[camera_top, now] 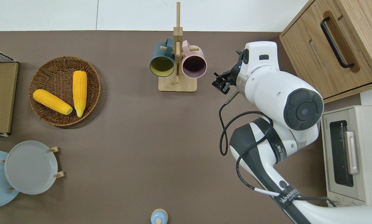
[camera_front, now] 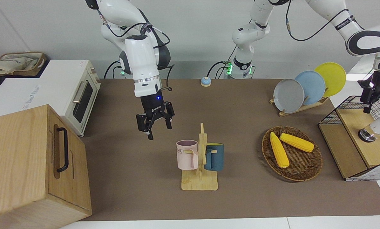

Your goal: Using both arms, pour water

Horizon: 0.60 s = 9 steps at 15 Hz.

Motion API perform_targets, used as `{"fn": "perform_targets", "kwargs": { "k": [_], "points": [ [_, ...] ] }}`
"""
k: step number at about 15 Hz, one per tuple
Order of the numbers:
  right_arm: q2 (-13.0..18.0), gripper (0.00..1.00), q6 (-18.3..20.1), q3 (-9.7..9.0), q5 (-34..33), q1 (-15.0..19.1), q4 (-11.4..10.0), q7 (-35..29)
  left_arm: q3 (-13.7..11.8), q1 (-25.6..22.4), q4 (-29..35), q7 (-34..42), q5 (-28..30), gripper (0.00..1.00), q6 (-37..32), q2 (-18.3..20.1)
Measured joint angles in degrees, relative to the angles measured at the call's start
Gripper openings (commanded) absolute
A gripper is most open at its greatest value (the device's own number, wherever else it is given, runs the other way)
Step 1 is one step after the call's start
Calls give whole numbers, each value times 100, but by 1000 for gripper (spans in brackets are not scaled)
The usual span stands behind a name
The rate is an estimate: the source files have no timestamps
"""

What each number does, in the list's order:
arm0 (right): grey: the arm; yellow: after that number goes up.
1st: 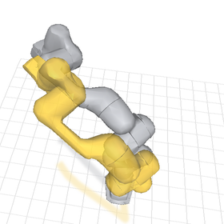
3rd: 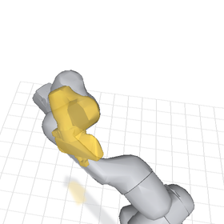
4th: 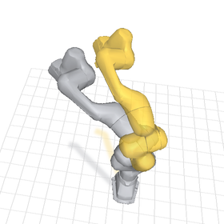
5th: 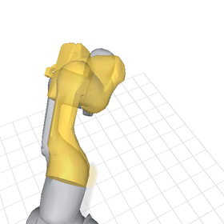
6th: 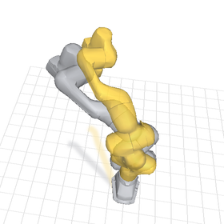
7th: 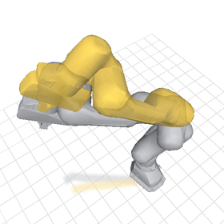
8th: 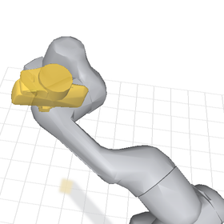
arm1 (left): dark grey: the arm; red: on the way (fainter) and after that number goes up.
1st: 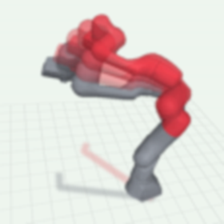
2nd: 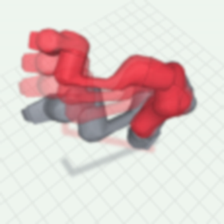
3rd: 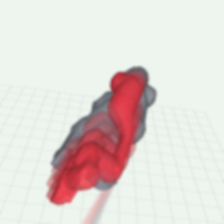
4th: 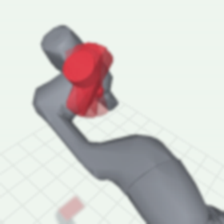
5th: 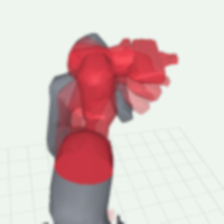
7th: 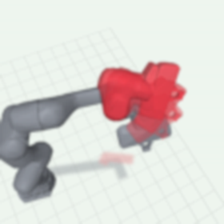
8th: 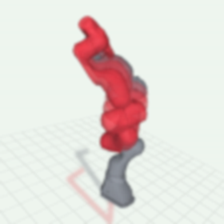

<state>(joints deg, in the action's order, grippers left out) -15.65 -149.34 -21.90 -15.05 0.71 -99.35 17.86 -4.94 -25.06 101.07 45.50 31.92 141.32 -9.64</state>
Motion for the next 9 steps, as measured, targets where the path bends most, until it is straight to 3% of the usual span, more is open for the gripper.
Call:
{"fn": "perform_targets", "kwargs": {
  "k": [4,9],
  "points": [
    [-347,979,0,37,-6,-105,480,-189,-18,33,96,315,79,1000,200,-61],
    [-720,977,0,214,-7,-433,806,-282,-123,-8,119,1233,988,1000,457,-311]
  ]
}}
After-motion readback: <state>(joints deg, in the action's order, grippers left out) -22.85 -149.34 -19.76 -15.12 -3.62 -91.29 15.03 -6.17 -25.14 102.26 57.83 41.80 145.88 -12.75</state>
